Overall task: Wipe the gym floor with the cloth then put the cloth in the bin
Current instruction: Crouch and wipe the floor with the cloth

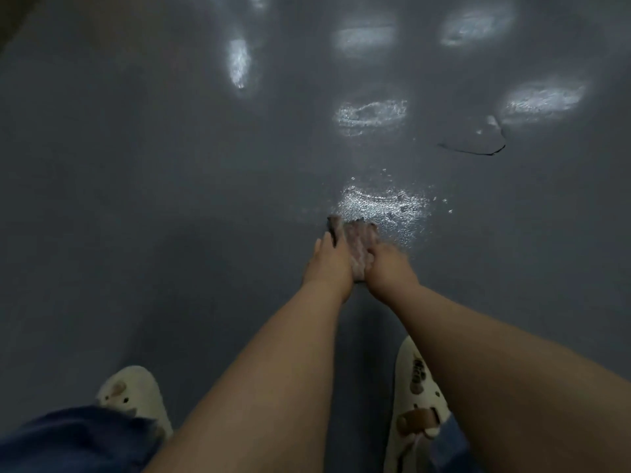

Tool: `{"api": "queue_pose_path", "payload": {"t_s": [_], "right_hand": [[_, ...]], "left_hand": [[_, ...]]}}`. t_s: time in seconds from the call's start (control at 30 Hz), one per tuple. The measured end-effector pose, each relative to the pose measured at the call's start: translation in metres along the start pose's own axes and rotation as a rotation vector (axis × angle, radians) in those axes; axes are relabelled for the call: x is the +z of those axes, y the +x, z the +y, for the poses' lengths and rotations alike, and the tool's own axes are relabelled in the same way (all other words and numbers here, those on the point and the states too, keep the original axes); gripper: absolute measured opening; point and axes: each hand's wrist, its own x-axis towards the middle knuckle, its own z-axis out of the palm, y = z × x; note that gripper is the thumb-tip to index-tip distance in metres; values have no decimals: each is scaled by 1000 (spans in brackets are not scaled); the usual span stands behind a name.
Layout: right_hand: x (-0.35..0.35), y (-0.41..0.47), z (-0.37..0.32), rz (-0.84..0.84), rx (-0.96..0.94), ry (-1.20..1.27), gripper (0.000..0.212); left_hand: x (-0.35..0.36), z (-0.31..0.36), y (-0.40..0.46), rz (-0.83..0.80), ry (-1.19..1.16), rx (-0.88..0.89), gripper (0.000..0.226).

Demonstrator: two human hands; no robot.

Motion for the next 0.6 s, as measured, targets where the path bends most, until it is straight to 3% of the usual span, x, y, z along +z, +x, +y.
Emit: {"api": "queue_pose_path", "payload": {"t_s": [0.1,0.27,0.43,0.6], "right_hand": [[25,33,14,8,6,-24,28],[45,75,25,16,37,-45,40],[54,102,39,261,36,-108,48],[57,120,33,304,158,-121,49]], "left_hand": [[21,-1,26,-34,7,33,59],[54,-6,77,-110,80,103,55],[74,-15,108,-119,330,218,59],[73,-34,134,-95,434,354,66]]}}
